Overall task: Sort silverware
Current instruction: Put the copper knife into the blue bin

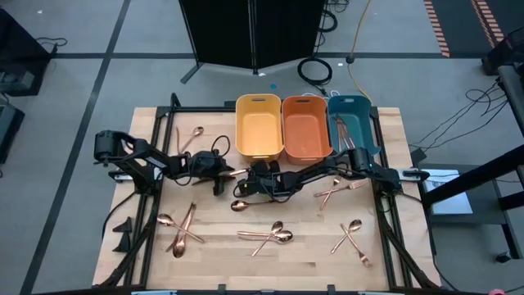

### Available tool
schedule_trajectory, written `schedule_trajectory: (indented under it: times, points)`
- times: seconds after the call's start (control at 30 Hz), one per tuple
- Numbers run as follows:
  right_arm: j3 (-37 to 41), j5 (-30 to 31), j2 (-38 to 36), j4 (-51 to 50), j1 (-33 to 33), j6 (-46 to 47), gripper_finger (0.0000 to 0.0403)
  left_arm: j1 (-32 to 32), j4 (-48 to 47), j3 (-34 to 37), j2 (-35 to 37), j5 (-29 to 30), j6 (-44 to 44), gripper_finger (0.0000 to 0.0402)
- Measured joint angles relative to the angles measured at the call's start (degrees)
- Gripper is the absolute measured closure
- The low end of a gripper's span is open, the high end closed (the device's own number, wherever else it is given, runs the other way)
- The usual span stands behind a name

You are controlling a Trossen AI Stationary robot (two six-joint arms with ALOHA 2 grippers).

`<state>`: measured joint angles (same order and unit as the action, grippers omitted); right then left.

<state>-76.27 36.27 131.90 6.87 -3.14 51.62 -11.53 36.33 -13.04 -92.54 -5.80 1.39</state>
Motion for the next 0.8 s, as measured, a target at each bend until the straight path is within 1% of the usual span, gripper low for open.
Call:
schedule_trajectory:
  times: [0.2, 0.27, 0.5, 0.63, 0.8]
  points:
    - [0.05, -0.18, -0.07, -0.05, -0.28, 0.00, 0.0403, -0.02, -0.14, 0.04, 0.06, -0.19, 0.51, 0.0360]
    - [0.07, -0.18, -0.43, -0.20, -0.41, -0.02, 0.0403, -0.02, 0.03, 0.12, 0.12, -0.11, 0.72, 0.0383]
    - [0.36, -1.02, -3.63, -2.53, -1.04, -2.79, 0.0403, -0.02, 1.87, 0.35, 0.37, -0.47, -0.20, 0.0382]
    - [0.51, -0.22, -5.57, -3.50, -1.53, -4.52, 0.0403, 0.13, 2.42, 0.55, 1.95, -2.43, -0.27, 0.0384]
    - [0.38, 0.73, -6.64, -2.98, -1.51, -4.72, 0.0403, 0.11, 2.07, 0.50, 3.00, -2.60, -0.68, 0.0384]
